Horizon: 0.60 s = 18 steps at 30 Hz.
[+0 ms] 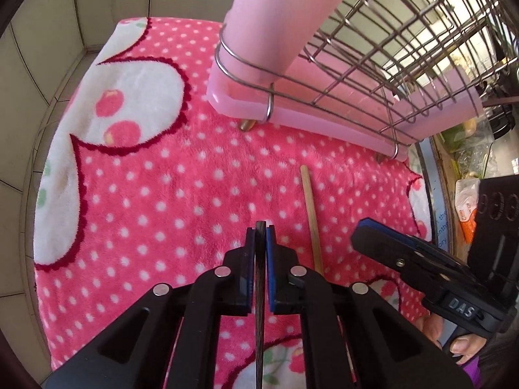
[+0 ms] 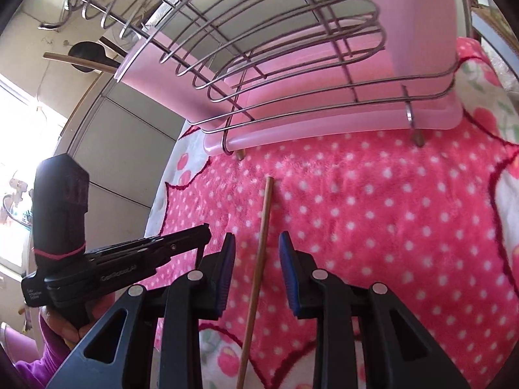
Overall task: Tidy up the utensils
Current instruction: 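Close the left tool on a dark chopstick while the right tool grasps a wooden chopstick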
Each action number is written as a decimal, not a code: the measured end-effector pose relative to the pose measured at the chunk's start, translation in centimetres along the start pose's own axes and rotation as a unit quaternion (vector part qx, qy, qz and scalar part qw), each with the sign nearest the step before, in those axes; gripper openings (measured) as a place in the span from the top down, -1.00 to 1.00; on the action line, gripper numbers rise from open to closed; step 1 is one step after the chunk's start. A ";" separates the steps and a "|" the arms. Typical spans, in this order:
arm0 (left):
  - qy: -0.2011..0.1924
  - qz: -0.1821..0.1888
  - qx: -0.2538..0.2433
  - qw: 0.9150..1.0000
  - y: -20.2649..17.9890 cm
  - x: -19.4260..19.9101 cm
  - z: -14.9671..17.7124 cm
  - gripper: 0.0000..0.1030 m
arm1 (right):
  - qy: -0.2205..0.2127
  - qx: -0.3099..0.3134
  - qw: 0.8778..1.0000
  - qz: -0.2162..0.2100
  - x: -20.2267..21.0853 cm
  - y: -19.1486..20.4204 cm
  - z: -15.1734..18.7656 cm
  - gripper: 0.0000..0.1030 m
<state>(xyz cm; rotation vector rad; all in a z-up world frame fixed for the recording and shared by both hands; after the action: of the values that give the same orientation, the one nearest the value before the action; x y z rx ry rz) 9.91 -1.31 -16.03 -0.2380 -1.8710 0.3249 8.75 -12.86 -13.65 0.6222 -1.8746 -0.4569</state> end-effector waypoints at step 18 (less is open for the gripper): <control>-0.034 0.018 -0.003 0.999 0.7 3.2 0.0 0.89 | 0.062 0.002 0.997 0.053 -5.0 0.8 -0.9 0.66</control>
<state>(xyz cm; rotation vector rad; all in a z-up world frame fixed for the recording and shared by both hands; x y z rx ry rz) 8.87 0.39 -13.38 -0.2670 -1.9373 0.3564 10.99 -9.18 -16.52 0.5392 -1.7815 -0.3372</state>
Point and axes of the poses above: each gripper's, at about its wrist camera, not at the fingertips, and x roughly against the way its jaws point, y to its left, z to its underside, the point moved 6 cm from there along -x, roughly the way its jaws point, and after that the axes turned 1 degree about x, right-handed, at the moved point
